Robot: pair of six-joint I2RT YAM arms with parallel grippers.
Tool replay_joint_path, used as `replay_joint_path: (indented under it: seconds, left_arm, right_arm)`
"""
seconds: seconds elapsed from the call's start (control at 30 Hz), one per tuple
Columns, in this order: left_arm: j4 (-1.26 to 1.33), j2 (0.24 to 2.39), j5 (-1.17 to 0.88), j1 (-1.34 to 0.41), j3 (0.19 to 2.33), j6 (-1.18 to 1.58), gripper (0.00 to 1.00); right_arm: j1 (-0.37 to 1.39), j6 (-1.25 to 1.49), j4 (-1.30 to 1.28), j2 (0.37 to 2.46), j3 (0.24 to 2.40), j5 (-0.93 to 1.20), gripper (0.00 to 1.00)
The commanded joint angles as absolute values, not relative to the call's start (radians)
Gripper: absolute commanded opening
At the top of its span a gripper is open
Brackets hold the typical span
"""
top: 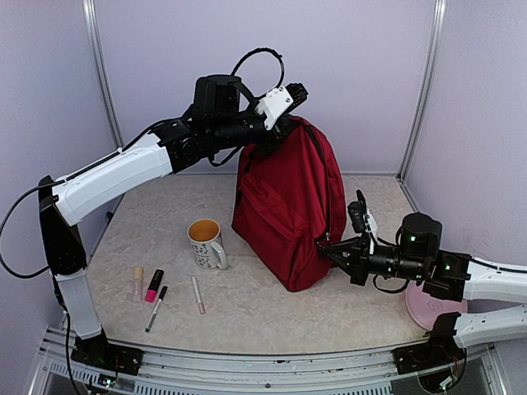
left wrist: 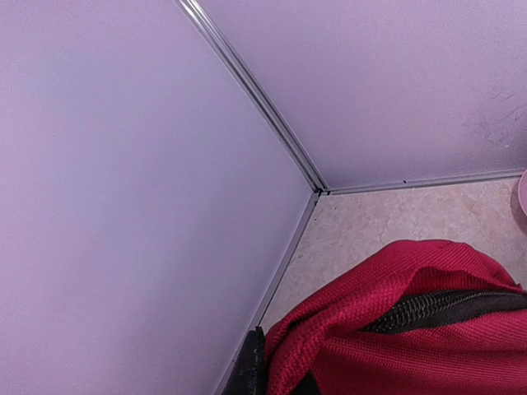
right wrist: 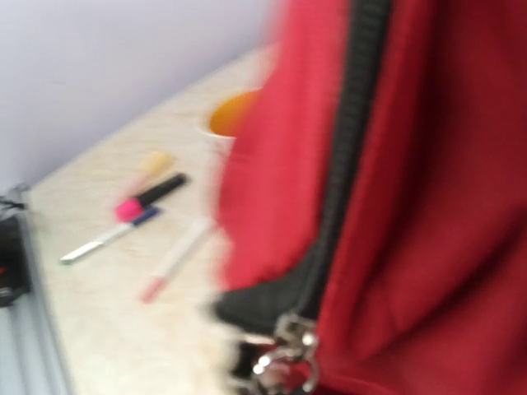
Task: Pack the student bag
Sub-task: Zip the student bag into the largest pocket of the bag.
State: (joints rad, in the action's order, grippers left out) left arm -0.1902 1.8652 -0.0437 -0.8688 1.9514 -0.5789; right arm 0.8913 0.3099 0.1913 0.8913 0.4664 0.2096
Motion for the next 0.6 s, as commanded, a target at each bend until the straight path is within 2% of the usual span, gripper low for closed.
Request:
replay_joint_path:
  seconds: [0.0,0.23,0.43,0.57]
  left_arm:
    - [0.125,1.832,0.118,-0.813,2.098,-0.600,0.00]
    - [0.126,1.850,0.116,-0.813,2.129,-0.583,0.00]
    - [0.120,1.849,0.125,-0.812,2.147,-0.588,0.00]
    - [0.107,1.861,0.128,-0.810,2.182,-0.587,0.00]
  right_arm:
    - [1.011,0.300,0.056,0.862,0.447,0.367,0.00]
    - [1.037,0.329,-0.047,0.937,0.494,0.235,0.00]
    - [1.037,0.411,-0.150,1.013,0.504,0.032,0.00]
    - [1.037,0.452,-0.156,1.055,0.480,0.007,0.00]
